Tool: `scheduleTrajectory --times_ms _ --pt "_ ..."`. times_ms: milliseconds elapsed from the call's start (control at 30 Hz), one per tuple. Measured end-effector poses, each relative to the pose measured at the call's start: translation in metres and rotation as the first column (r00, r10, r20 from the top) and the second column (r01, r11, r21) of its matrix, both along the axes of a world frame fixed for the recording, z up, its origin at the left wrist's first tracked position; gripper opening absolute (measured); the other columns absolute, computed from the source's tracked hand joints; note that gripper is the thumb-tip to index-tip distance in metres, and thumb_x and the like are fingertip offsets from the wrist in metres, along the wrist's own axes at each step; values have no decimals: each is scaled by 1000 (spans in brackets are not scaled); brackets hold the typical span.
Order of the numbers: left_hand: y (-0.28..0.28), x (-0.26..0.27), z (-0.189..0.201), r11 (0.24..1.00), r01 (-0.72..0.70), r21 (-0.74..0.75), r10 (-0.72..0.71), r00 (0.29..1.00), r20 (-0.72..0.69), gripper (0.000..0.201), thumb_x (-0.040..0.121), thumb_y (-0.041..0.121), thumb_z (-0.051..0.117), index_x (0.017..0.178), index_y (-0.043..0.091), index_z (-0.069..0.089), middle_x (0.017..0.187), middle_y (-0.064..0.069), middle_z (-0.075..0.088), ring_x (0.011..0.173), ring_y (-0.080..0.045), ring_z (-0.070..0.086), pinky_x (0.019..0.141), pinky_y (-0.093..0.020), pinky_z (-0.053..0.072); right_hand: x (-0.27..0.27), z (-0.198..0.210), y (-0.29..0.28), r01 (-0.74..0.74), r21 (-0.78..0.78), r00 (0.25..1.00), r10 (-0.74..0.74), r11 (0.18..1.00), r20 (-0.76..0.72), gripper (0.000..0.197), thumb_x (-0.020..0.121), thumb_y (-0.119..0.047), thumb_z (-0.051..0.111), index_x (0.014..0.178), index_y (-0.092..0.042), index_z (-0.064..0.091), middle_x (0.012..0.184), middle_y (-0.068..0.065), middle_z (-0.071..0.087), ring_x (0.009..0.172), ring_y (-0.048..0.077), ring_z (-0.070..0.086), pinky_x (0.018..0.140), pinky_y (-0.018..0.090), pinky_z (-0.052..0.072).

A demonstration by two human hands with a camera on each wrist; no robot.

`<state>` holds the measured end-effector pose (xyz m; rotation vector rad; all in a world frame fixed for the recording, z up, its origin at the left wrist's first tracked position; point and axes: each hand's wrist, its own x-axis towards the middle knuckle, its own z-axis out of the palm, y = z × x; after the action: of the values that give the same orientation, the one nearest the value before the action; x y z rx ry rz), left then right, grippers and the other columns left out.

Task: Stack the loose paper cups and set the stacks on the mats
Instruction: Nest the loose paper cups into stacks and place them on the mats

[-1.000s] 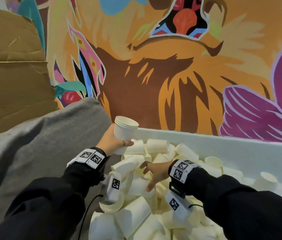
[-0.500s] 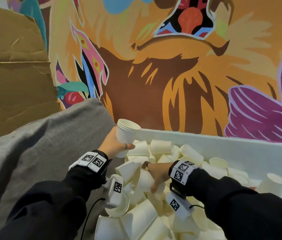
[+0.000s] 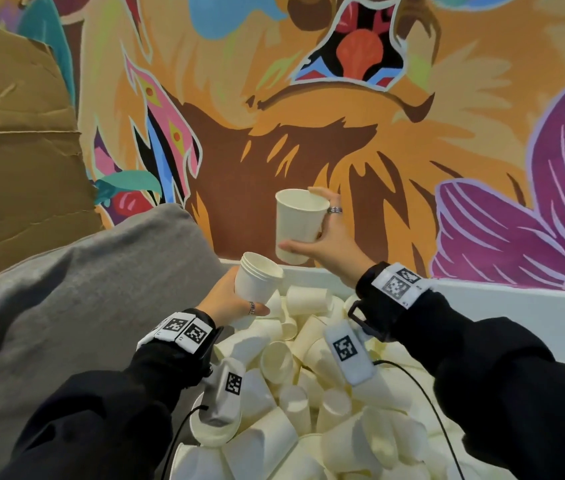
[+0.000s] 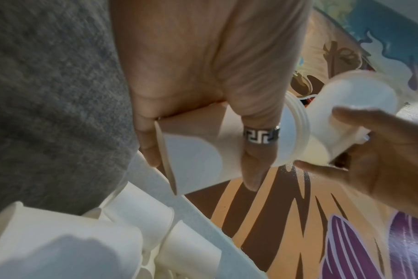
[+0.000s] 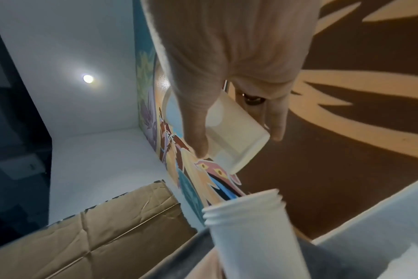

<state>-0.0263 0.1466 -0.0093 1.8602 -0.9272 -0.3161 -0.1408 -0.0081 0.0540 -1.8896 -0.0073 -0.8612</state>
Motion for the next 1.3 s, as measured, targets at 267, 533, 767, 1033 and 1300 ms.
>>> scheduleTrajectory --times_ms 267,533,767,1033,1300 --pt "0 -9 9 988 52 -149 -56 998 -20 66 66 4 80 122 21 48 110 -4 63 98 -17 60 84 -33 51 16 -24 28 -144 28 950 146 989 -277 73 89 -37 62 146 -22 21 143 -1 39 128 14 42 105 27 37" --pt "28 9 8 971 -122 -206 112 992 -58 69 60 9 83 119 13 48 108 -8 62 93 -17 60 81 -35 51 39 -60 23 72 -31 910 -78 997 -407 40 96 -37 48 125 -11 39 117 4 48 110 20 49 92 28 39" --pt "43 27 6 976 -133 -173 134 991 -6 48 70 -7 76 90 29 50 87 2 58 79 -12 56 68 -22 47 68 -106 42 -427 -638 607 -319 641 -728 57 88 -33 61 137 -12 40 137 8 49 128 29 41 102 41 39" --pt "46 39 2 975 -175 -138 175 985 -14 50 69 -2 79 104 16 49 88 2 56 79 -10 54 63 -17 44 96 -124 64 -594 -737 562 -489 323 -667 72 82 -17 69 143 -16 30 137 14 45 128 34 40 99 49 35" --pt "45 40 4 981 -138 -138 138 990 -6 42 69 -5 77 93 19 53 84 0 57 75 -5 54 62 -14 45 101 -131 57 -507 -787 646 -449 351 -617 82 77 -16 73 142 -13 24 134 14 43 123 34 42 95 48 37"
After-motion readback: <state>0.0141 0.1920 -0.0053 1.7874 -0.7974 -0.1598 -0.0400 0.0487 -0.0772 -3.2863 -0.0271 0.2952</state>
